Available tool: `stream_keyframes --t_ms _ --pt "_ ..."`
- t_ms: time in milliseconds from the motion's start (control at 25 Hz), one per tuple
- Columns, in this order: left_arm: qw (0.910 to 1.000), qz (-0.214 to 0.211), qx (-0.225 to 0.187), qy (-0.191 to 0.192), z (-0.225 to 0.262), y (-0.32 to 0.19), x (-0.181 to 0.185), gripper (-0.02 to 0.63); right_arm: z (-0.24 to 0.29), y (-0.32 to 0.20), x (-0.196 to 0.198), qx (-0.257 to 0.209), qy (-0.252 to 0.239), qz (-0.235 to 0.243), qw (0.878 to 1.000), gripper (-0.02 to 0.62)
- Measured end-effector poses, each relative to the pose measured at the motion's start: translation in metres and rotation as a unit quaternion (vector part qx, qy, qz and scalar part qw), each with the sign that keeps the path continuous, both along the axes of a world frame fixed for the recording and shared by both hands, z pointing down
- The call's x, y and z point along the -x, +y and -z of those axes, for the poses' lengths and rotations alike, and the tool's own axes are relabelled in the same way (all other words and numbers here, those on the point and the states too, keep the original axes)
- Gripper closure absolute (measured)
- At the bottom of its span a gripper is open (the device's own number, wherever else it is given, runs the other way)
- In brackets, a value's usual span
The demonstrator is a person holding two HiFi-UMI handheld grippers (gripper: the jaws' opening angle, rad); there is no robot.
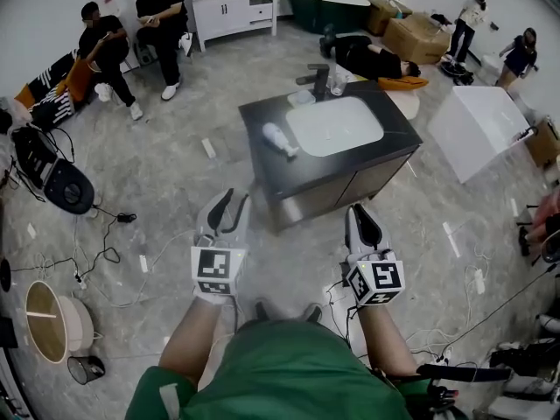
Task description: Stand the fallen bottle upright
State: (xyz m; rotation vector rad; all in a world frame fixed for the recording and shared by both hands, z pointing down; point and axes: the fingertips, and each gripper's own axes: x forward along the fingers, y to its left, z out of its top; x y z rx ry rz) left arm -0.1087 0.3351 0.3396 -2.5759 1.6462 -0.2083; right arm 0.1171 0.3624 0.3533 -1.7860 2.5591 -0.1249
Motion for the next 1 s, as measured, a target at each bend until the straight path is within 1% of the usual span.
stream_keyframes --t_ms 200,280,440,720,840,1000 --pt "0.9998 0.004 -0.017 0.012 0.011 0.000 0.050 0.486 0.013 -0.005 0.028 -0.014 -0.005 -0.015 1.000 0.549" --pt "0.9997 0.005 -0.020 0.012 0.010 -0.001 0.068 0.486 0.015 -0.007 0.038 -0.018 -0.011 -0.020 1.000 0.537" --pt "0.9996 0.013 -0.016 0.022 0.001 -0.007 0.095 0.486 0.007 -0.012 0.056 -0.009 -0.016 -0.020 1.000 0.517" --pt "0.9994 0.019 0.002 0.029 -0.019 -0.040 0.111 0.486 -0.014 -0.042 0.067 0.018 -0.020 -0.020 0.999 0.503" --pt "0.9994 0.021 0.009 0.026 -0.023 -0.058 0.113 0.486 -0.025 -0.063 0.069 0.030 -0.025 -0.015 0.999 0.489" --pt "0.9994 0.028 0.013 0.016 -0.023 -0.084 0.114 0.486 -0.031 -0.095 0.067 0.040 -0.039 -0.011 0.998 0.488"
